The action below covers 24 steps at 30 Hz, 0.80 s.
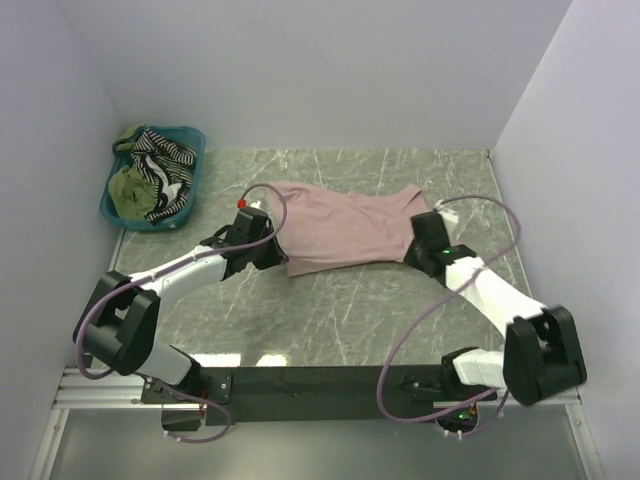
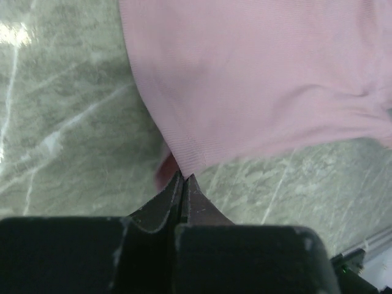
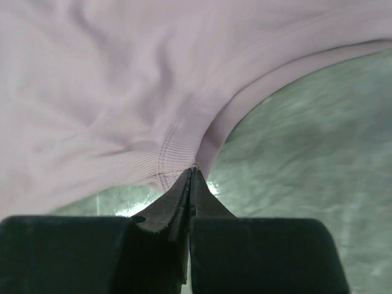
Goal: Fold and stack the tank tops
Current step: Flatten the tank top out
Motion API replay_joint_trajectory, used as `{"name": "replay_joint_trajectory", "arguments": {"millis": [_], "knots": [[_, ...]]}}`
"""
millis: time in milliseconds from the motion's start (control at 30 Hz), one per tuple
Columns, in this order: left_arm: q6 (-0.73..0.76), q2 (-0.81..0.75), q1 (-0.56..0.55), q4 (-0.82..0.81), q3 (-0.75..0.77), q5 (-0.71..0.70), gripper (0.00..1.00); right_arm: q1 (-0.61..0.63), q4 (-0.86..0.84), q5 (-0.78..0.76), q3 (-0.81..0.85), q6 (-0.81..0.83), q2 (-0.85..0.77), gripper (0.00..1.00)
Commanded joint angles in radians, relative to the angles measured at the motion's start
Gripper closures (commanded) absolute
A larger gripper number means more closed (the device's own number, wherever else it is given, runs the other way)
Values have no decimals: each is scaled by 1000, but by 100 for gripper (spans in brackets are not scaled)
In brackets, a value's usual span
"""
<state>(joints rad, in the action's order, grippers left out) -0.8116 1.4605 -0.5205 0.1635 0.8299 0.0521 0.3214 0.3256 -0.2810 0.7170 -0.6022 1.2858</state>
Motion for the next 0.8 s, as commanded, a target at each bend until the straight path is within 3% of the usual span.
{"name": "replay_joint_trajectory", "arguments": {"millis": [0, 333, 567, 767], "knots": [[-32, -43, 2, 44, 11, 70, 99, -85, 79, -38, 7, 41, -136, 100], [-116, -112, -30, -4, -250, 210, 99, -113, 154, 31, -83, 19, -276, 100], [-152, -109, -254, 22, -249, 166, 99, -104, 184, 19, -71, 9, -310, 100], [-144, -152, -263, 86, -203, 94, 99, -84, 179, 43, -91, -4, -333, 100]]}}
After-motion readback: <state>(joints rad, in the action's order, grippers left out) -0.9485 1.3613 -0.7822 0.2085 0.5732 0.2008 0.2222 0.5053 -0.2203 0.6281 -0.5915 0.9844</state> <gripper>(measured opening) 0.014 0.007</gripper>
